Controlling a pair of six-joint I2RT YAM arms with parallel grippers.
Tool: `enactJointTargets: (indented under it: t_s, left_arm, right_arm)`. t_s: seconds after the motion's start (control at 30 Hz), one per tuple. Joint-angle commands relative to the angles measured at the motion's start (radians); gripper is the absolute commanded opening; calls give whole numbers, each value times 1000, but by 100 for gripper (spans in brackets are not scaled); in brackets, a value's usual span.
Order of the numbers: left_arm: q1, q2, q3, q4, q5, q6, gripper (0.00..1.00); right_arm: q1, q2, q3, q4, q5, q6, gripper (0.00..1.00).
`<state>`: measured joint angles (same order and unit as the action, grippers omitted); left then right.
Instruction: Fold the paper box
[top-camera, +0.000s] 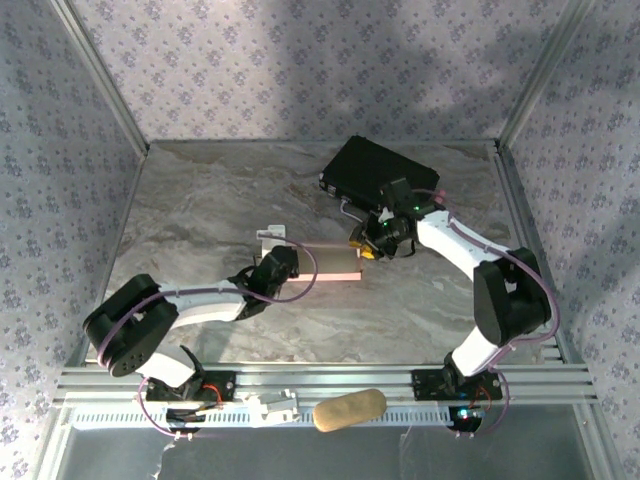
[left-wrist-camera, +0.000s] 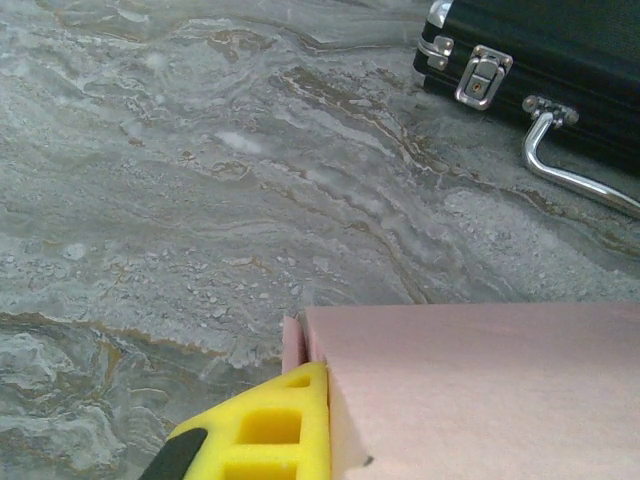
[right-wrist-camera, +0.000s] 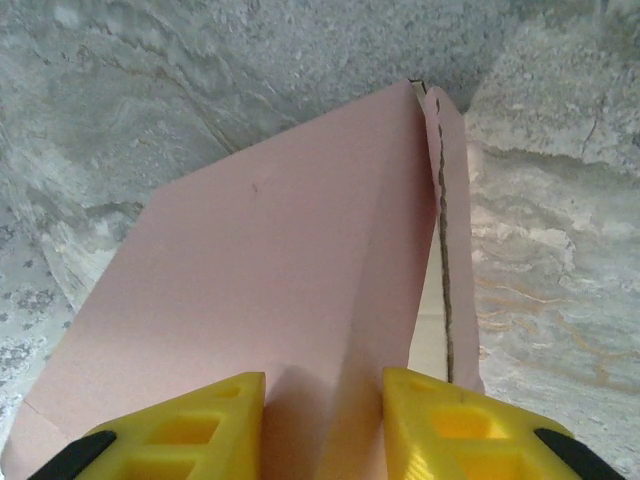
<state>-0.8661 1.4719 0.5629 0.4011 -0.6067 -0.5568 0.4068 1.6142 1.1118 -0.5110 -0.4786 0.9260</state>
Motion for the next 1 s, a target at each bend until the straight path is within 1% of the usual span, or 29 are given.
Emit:
enactJointTargets:
  t_s: [0.0, 0.07, 0.13, 0.17, 0.27, 0.37, 0.47, 0.57, 0.7, 0.77, 0.83, 0.9, 0.93, 0.97]
  left_arm:
    - [-17, -2, -45, -27, 111, -66, 0]
    - [-21, -13, -59, -32, 123, -78, 5]
    - [-26, -29, -67, -49, 124, -88, 14]
    - [-32, -43, -67, -67, 123, -93, 21]
    - [-48, -99, -62, -145, 105, -109, 37]
    - [-67, -172, -62, -236, 83, -145, 47]
    - [-76, -227, -67, -325, 95, -182, 58]
    - [-77, -280, -79, -393, 132, -219, 59]
    - [-83, -387, -88, -499, 192, -273, 68]
    - [-85, -445, -75, -572, 213, -291, 68]
    - [-84, -503, -40, -649, 218, -287, 67]
    - [-72, -528, 16, -727, 214, -271, 71]
    - [-51, -524, 52, -765, 226, -257, 73]
    - [-21, -514, 84, -787, 264, -240, 73]
  right_arm:
    - [20, -28, -59, -30, 88, -30, 34]
    - [26, -46, -81, -21, 117, -41, 34]
    - [34, -65, -94, -20, 151, -57, 34]
    - [40, -73, -98, -21, 168, -64, 34]
    - [59, -91, -107, -27, 225, -79, 34]
    - [78, -96, -121, -26, 263, -82, 34]
    - [92, -96, -143, -8, 281, -72, 33]
    - [104, -99, -156, 3, 303, -64, 32]
    - [107, -110, -156, 0, 331, -62, 32]
    - [107, -121, -152, -7, 345, -68, 32]
    - [108, -138, -151, -15, 362, -75, 32]
    - [109, -151, -145, -28, 376, -83, 32]
    - [111, -157, -142, -37, 383, -88, 32]
    - [112, -162, -138, -46, 392, -92, 33]
